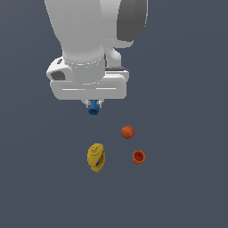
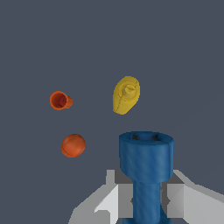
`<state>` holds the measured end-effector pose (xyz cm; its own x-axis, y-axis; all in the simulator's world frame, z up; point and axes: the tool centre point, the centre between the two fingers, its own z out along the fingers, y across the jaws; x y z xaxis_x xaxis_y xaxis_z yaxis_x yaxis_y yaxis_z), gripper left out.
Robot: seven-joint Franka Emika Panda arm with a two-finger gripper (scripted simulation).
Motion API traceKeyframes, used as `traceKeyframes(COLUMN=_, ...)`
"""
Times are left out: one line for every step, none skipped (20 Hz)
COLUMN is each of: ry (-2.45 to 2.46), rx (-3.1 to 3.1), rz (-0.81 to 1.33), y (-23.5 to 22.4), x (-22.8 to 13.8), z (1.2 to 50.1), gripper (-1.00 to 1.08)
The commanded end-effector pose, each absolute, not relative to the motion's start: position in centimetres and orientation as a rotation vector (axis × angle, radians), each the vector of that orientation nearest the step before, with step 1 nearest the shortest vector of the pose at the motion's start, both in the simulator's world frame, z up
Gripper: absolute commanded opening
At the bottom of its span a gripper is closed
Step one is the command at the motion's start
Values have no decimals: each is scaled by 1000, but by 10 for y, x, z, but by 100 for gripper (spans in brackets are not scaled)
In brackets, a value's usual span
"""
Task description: Pick up a designated object from a clutter of objects.
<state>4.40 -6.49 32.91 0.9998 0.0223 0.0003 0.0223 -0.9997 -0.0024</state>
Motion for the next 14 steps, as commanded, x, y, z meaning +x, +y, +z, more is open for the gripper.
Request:
traceKeyframes(ry=-36, rx=-3139, rz=0, y=-75, x=52, z=344, gripper=-100)
traceKeyframes(ry=-36, rx=-3140, rz=0, y=-79, x=56, z=350, gripper=-100)
traceKeyframes(ry=-36, rx=-3140, rz=0, y=-83, x=59, z=355, gripper=-100)
traceKeyframes(ry=-36, rx=-3140, rz=0, y=-86, x=62, z=361, gripper=-100)
traceKeyframes(ry=-36, rx=-3140, rz=0, y=-90, x=65, z=366, gripper=-100)
traceKeyframes(ry=-35, rx=-3141, rz=0, y=-93, x=68, z=371, gripper=-100)
traceKeyframes(ry=-35, rx=-3141, rz=0, y=-97, x=71, z=376, gripper=-100)
traceKeyframes(ry=-35, rx=-3141, rz=0, y=-100, x=74, z=381, gripper=-100)
traceKeyframes(ry=-35, rx=-3141, rz=0, y=-103, x=77, z=385, gripper=-100)
traceKeyframes(ry=-35, rx=-3141, rz=0, y=-106, x=80, z=390, gripper=-100)
traceKeyframes(ry=-35, rx=-3141, rz=0, y=-109, x=82, z=394, gripper=-100)
traceKeyframes(ry=-35, rx=-3141, rz=0, y=-112, x=85, z=399, gripper=-100)
traceKeyframes(ry=-35, rx=-3141, rz=0, y=-115, x=88, z=403, gripper=-100)
traceKeyframes(ry=-35, rx=-3141, rz=0, y=-118, x=90, z=407, gripper=-100)
